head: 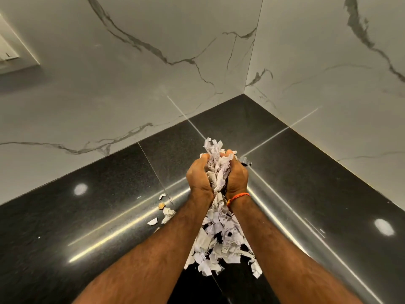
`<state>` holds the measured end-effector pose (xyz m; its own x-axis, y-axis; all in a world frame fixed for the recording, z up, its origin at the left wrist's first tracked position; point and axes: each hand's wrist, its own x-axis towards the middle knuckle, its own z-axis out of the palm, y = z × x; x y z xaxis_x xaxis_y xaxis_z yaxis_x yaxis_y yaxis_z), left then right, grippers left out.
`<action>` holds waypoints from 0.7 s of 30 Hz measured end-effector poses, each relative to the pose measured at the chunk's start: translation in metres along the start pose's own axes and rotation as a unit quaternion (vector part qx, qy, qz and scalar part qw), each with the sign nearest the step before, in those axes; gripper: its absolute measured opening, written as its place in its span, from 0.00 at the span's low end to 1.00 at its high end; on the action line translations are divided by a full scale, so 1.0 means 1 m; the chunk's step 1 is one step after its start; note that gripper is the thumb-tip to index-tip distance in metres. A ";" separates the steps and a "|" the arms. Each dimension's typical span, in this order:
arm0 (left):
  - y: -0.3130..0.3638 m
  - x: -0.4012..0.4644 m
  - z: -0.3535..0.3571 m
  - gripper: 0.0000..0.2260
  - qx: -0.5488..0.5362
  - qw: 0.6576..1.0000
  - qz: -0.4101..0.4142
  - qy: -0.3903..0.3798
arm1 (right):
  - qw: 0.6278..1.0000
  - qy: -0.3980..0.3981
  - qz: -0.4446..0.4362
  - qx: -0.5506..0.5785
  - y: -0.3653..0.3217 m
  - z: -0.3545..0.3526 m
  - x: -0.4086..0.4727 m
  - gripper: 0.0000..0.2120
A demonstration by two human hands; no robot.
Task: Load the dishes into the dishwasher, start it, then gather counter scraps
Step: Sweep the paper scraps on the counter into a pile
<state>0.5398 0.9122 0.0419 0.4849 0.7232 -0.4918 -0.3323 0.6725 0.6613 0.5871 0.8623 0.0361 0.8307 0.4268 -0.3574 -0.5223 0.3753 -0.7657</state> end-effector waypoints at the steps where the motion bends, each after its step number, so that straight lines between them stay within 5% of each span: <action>1: 0.001 0.001 -0.001 0.12 0.022 1.000 0.015 0.009 | 1.000 0.002 -0.002 -0.009 0.000 0.002 -0.003 0.12; 4: 0.006 -0.003 -0.003 0.04 0.061 0.997 0.052 0.004 | 1.000 -0.007 -0.008 -0.007 0.001 0.007 -0.009 0.11; 8: 0.015 -0.010 -0.008 0.13 0.029 0.997 0.043 -0.055 | 0.999 -0.027 -0.028 -0.030 -0.004 0.014 -0.019 0.10; 13: 0.032 -0.019 -0.018 0.16 -0.045 0.999 -0.011 -0.014 | 0.999 -0.044 -0.009 -0.016 -0.001 0.033 -0.036 0.07; 17: 0.055 -0.028 -0.033 0.16 -0.056 0.998 0.006 0.003 | 0.998 -0.055 -0.003 -0.036 0.009 0.053 -0.051 0.16; 21: 0.083 -0.039 -0.060 0.15 -0.087 0.996 0.026 0.013 | 0.997 -0.064 0.013 -0.047 0.028 0.077 -0.073 0.14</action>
<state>0.4446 0.9489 0.0817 0.4427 0.7603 -0.4754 -0.4922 0.6492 0.5798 0.4967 0.9048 0.0823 0.7825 0.5395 -0.3107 -0.5178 0.2868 -0.8060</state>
